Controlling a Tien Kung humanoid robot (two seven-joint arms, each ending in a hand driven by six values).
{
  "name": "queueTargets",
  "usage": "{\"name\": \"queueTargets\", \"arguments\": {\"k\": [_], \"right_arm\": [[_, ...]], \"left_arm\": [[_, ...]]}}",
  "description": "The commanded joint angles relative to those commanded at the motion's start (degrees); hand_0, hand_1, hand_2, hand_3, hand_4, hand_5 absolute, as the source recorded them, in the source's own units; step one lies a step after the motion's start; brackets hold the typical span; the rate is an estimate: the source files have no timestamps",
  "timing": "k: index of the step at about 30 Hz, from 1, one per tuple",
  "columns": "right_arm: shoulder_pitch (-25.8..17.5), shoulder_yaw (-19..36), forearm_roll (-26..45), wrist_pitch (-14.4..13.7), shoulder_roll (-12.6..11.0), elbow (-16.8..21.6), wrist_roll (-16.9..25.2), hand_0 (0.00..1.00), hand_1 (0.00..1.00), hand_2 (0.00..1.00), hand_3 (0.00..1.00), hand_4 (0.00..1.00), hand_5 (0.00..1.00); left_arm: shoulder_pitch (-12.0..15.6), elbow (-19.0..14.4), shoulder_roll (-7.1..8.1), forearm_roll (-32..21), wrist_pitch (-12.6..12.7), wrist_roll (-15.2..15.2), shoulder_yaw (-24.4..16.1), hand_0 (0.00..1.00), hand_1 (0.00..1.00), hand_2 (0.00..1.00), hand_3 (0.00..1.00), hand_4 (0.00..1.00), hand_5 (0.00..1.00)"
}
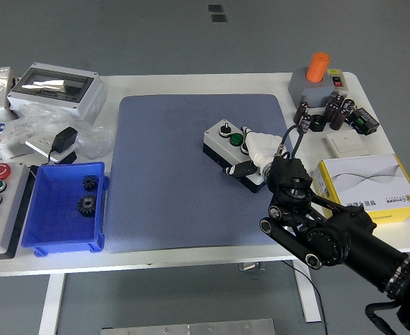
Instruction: Pick up the button,place it on the desk,press the button,press the button
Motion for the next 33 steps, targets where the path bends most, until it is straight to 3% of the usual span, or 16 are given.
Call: {"name": "queueTargets", "arguments": {"k": [1, 2, 8, 9, 14, 15, 20, 21, 26, 27, 32, 33], "right_arm": [[0.0, -0.1, -0.1, -0.3, 0.0, -0.1, 0.0, 0.464, 0.641, 0.681, 0.906, 0.906, 0.341], [0.1, -0.3, -0.1, -0.5, 0.1, -0.3, 0.0, 0.304, 0.512, 0.575, 0.768, 0.823, 0.252], [0.2, -1.0, -0.6, -1.4, 0.1, -0.7, 0.5, 0.304, 0.512, 0.575, 0.768, 0.823, 0.252], [0.2, -1.1, -0.7, -1.5, 0.1, -0.7, 0.7, 0.245, 0.438, 0.481, 0.616, 0.707, 0.144], [0.4, -1.6, -0.8, -1.7, -0.4, -0.2, 2.8, 0.245, 0.438, 0.481, 0.616, 0.707, 0.144], [0.5, -1.9, -0.6, -1.5, -0.7, 0.1, 3.8, 0.203, 0.39, 0.426, 0.526, 0.594, 0.126], [1.2, -4.2, 1.6, -1.5, -2.3, 2.1, 9.3, 0.203, 0.39, 0.426, 0.526, 0.594, 0.126], [1.4, -4.7, 2.0, -1.7, -2.7, 2.5, 10.4, 0.208, 0.38, 0.392, 0.483, 0.436, 0.002], [3.1, -7.7, 3.9, -3.4, -5.5, 5.6, 18.0, 0.208, 0.38, 0.392, 0.483, 0.436, 0.002], [3.5, -7.9, 4.1, -3.7, -6.2, 6.1, 19.7, 0.214, 0.389, 0.38, 0.501, 0.308, 0.002], [4.9, -8.9, 4.2, -4.1, -8.7, 7.1, 27.0, 0.214, 0.389, 0.38, 0.501, 0.308, 0.002], [5.1, -9.1, 4.0, -4.1, -9.1, 7.1, 28.2, 0.238, 0.399, 0.376, 0.495, 0.216, 0.002]], "left_arm": [[0.0, 0.0, -0.01, 0.0, 0.0, 0.0, 0.0, 0.731, 0.729, 0.675, 0.812, 0.657, 0.165], [0.0, 0.0, -0.02, 0.1, 0.0, 0.0, 0.0, 0.732, 0.731, 0.676, 0.812, 0.656, 0.16], [0.2, 0.0, -0.01, 0.4, 0.1, 0.0, -0.1, 0.732, 0.731, 0.676, 0.812, 0.656, 0.16], [0.2, 0.0, -0.01, 0.5, 0.1, -0.1, -0.2, 0.733, 0.732, 0.677, 0.813, 0.657, 0.159], [0.3, 0.0, -0.04, 0.8, 0.2, -0.1, -0.3, 0.733, 0.732, 0.677, 0.813, 0.657, 0.159], [0.4, 0.0, -0.04, 0.8, 0.2, -0.1, -0.4, 0.734, 0.734, 0.679, 0.813, 0.659, 0.158], [0.5, 0.0, -0.03, 1.3, 0.4, -0.1, -0.7, 0.734, 0.734, 0.679, 0.813, 0.659, 0.158], [0.5, 0.0, -0.03, 1.3, 0.4, -0.1, -0.7, 0.734, 0.733, 0.681, 0.814, 0.66, 0.157], [0.6, 0.0, -0.03, 1.8, 0.5, -0.1, -1.0, 0.734, 0.733, 0.681, 0.814, 0.66, 0.157], [0.6, 0.0, -0.04, 1.8, 0.5, -0.1, -1.0, 0.734, 0.735, 0.684, 0.814, 0.663, 0.158], [0.6, 0.0, -0.06, 2.0, 0.5, -0.1, -1.1, 0.734, 0.735, 0.684, 0.814, 0.663, 0.158], [0.6, 0.0, -0.07, 2.0, 0.5, -0.1, -1.1, 0.735, 0.736, 0.685, 0.814, 0.664, 0.16]]}}
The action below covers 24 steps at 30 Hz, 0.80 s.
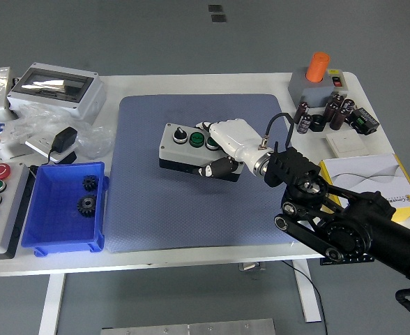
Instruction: Pick up the button,place it on the desk,press the button,press the button
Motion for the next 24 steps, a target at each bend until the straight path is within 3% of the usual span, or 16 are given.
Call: {"name": "queueTargets", "arguments": {"k": [7, 24], "right_arm": [[0.0, -1.7, -1.0, -0.1, -1.1, -0.7, 5.8, 0.271, 0.422, 0.378, 0.496, 0.182, 0.002], [-0.9, -3.1, -4.5, 0.0, 1.0, -5.8, 5.3, 0.314, 0.469, 0.389, 0.514, 0.2, 0.002]], "left_arm": [[-0.1, 0.0, -0.05, 0.1, 0.0, 0.0, -0.1, 0.735, 0.737, 0.687, 0.814, 0.669, 0.164], [-0.3, 0.0, -0.14, 0.2, -0.1, -0.1, -0.1, 0.736, 0.738, 0.692, 0.816, 0.672, 0.167]]}}
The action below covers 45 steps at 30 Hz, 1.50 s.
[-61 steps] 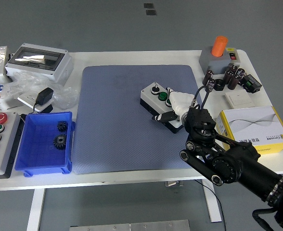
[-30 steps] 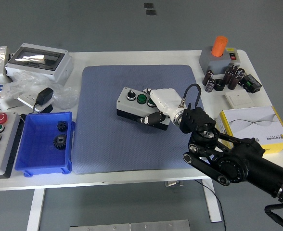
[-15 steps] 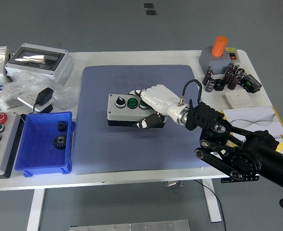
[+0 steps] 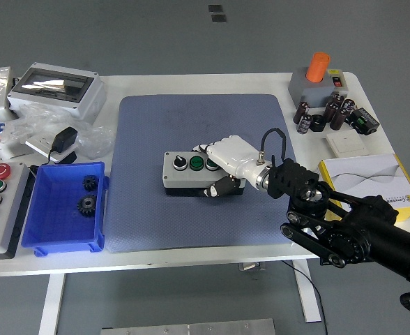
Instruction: Pick up the button,place it on the desk,press the button,press the button
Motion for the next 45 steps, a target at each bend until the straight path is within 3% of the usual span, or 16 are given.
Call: {"name": "queueTargets", "arguments": {"k": [5, 6, 11, 12, 17, 18, 23, 24, 29, 30, 41, 42, 45], "right_arm": [[0.0, 0.7, 0.0, 1.5, 0.1, 0.0, 0.3, 0.314, 0.469, 0.389, 0.514, 0.2, 0.002], [0.0, 0.9, 0.0, 1.9, 0.1, 0.1, 0.3, 0.361, 0.525, 0.475, 0.526, 0.229, 0.002], [0.0, 1.4, 0.1, 3.2, 0.2, 0.6, -0.3, 0.361, 0.525, 0.475, 0.526, 0.229, 0.002], [0.0, 1.5, 0.1, 3.4, 0.2, 0.6, -0.5, 0.496, 0.63, 0.64, 0.662, 0.473, 0.002], [0.0, 1.7, 0.0, 4.0, 0.2, 0.6, -1.0, 0.496, 0.63, 0.64, 0.662, 0.473, 0.002], [0.0, 1.7, 0.0, 4.1, 0.2, 0.6, -1.0, 0.694, 0.719, 0.727, 0.723, 0.67, 0.063], [0.0, 1.6, -0.1, 4.3, 0.2, 0.6, -1.1, 0.694, 0.719, 0.727, 0.723, 0.67, 0.063], [0.0, 1.6, -0.1, 4.3, 0.2, 0.6, -1.1, 0.729, 0.742, 0.75, 0.781, 0.791, 0.181], [0.0, 1.7, -0.2, 4.4, 0.2, 0.8, -1.0, 0.729, 0.742, 0.75, 0.781, 0.791, 0.181], [0.0, 1.8, -0.2, 4.5, 0.2, 0.9, -0.9, 0.749, 0.762, 0.777, 0.814, 0.859, 0.249], [0.0, 2.6, 0.6, 5.3, 0.2, 1.7, -0.4, 0.763, 0.778, 0.803, 0.849, 0.897, 0.281], [0.0, 2.6, 0.8, 5.3, 0.2, 1.7, -0.5, 0.767, 0.782, 0.826, 0.905, 0.945, 0.328], [-0.1, 2.5, 1.5, 5.3, 0.2, 1.5, -0.9, 0.767, 0.782, 0.826, 0.905, 0.945, 0.328]], "left_arm": [[-0.1, 0.0, 0.04, 0.1, 0.0, 0.0, 0.0, 0.736, 0.738, 0.692, 0.816, 0.672, 0.167], [-0.1, 0.0, 0.04, 0.1, 0.0, 0.0, -0.1, 0.736, 0.738, 0.692, 0.817, 0.673, 0.168], [-0.2, 0.0, 0.04, 0.2, 0.0, 0.0, -0.1, 0.736, 0.738, 0.692, 0.817, 0.673, 0.168], [-0.2, 0.0, 0.04, 0.2, 0.0, 0.0, -0.1, 0.736, 0.738, 0.693, 0.817, 0.674, 0.169], [-0.1, 0.0, 0.05, 0.2, -0.1, 0.0, -0.1, 0.736, 0.738, 0.693, 0.817, 0.674, 0.169], [-0.1, 0.0, 0.05, 0.2, -0.1, 0.0, -0.1, 0.736, 0.738, 0.694, 0.817, 0.674, 0.169], [-0.2, 0.0, 0.08, 0.1, -0.2, -0.1, -0.1, 0.736, 0.738, 0.694, 0.817, 0.674, 0.169], [-0.2, 0.0, 0.08, 0.1, -0.2, -0.1, -0.1, 0.736, 0.738, 0.693, 0.817, 0.674, 0.169], [-0.2, 0.0, 0.05, 0.1, -0.4, -0.2, -0.2, 0.736, 0.738, 0.693, 0.817, 0.674, 0.169], [-0.2, 0.0, 0.05, 0.2, -0.4, -0.2, -0.2, 0.736, 0.738, 0.692, 0.817, 0.674, 0.169], [0.0, 0.0, -0.01, 0.1, -0.6, -0.4, -0.2, 0.736, 0.737, 0.692, 0.817, 0.674, 0.169], [0.0, 0.0, -0.01, 0.1, -0.6, -0.4, -0.2, 0.736, 0.737, 0.69, 0.816, 0.673, 0.168], [0.0, 0.0, 0.01, 0.1, -0.6, -0.4, -0.3, 0.736, 0.737, 0.69, 0.816, 0.673, 0.168]]}}
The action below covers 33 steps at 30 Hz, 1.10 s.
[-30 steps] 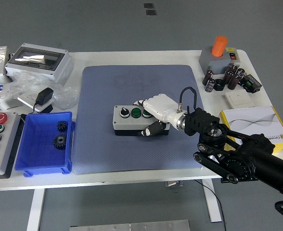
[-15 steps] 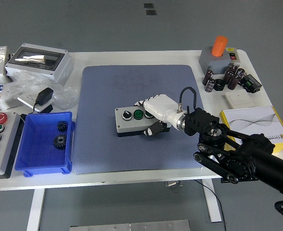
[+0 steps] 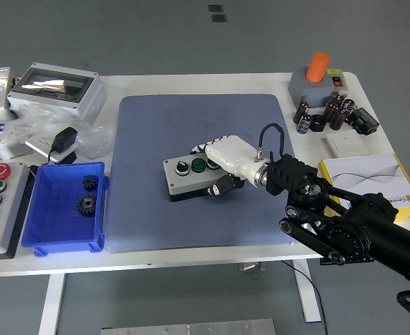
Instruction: Pick up the button,place it on the desk,press the button,press the button
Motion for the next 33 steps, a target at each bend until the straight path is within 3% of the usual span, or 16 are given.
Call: {"name": "queueTargets", "arguments": {"k": [2, 13, 15, 33], "right_arm": [[0.0, -0.1, 0.4, 0.0, 0.0, 0.0, -0.4, 0.766, 0.779, 0.827, 0.947, 0.977, 0.368], [-0.4, 0.3, 1.2, 0.1, -0.5, 1.7, -2.9, 0.754, 0.777, 0.827, 0.943, 0.997, 0.397], [-0.5, 0.4, 1.3, 0.2, -0.8, 2.5, -3.7, 0.712, 0.769, 0.826, 0.943, 0.998, 0.436], [-2.8, 0.9, 5.3, 2.4, -4.9, 9.7, -8.3, 0.666, 0.747, 0.828, 0.95, 0.998, 0.501]], "left_arm": [[0.1, 0.0, 0.01, 0.0, 0.0, 0.0, 0.0, 0.736, 0.737, 0.686, 0.817, 0.671, 0.168], [0.3, 0.0, -0.07, -0.3, 0.1, -0.1, 0.2, 0.736, 0.737, 0.685, 0.816, 0.67, 0.167], [0.4, 0.0, -0.07, -0.4, 0.1, -0.2, 0.4, 0.735, 0.737, 0.683, 0.816, 0.669, 0.165], [0.4, 0.0, -0.13, -1.6, 0.2, -0.8, 1.5, 0.735, 0.737, 0.677, 0.815, 0.663, 0.164]]}}
